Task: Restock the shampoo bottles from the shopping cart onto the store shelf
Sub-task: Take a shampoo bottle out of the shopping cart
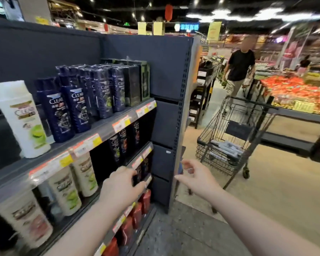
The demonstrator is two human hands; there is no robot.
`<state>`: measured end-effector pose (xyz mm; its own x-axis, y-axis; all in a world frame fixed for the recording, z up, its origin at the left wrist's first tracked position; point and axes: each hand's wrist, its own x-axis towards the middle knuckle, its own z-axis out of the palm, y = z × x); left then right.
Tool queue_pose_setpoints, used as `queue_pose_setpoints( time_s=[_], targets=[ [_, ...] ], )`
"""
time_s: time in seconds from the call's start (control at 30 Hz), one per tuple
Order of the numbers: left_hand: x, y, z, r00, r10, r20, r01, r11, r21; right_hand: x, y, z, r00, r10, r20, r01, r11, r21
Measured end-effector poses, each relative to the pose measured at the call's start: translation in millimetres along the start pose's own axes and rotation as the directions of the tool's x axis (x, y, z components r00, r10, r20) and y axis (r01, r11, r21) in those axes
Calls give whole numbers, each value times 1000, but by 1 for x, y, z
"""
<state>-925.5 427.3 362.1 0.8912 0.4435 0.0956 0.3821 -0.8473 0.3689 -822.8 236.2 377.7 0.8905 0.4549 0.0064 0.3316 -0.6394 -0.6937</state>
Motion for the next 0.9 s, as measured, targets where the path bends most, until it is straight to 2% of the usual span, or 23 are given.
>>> queue_pose_setpoints(
  time_s=[0.13, 0.27, 0.53, 0.73, 0.9],
  targets=[
    [44, 64, 44, 993, 58, 101, -58, 998, -8, 18, 70, -47, 993, 104, -49, -106, 994, -40],
    [83, 142, 93, 969, 105, 224, -101, 994, -32, 38, 152, -98, 977, 210, -26, -212, 970, -123],
    [148, 282, 166, 922, 237, 308, -235, 971, -43, 73, 269, -194, 927, 374, -36, -375, 917, -137],
    [206, 343, 215, 888, 266, 376, -259, 963, -69, 113, 322, -235, 916, 394, -70, -398, 877, -269],
    [279, 383, 262, 853, 311, 420, -302, 949, -90, 173, 367, -257, 897, 443, -13, -420, 840, -343]
  ],
)
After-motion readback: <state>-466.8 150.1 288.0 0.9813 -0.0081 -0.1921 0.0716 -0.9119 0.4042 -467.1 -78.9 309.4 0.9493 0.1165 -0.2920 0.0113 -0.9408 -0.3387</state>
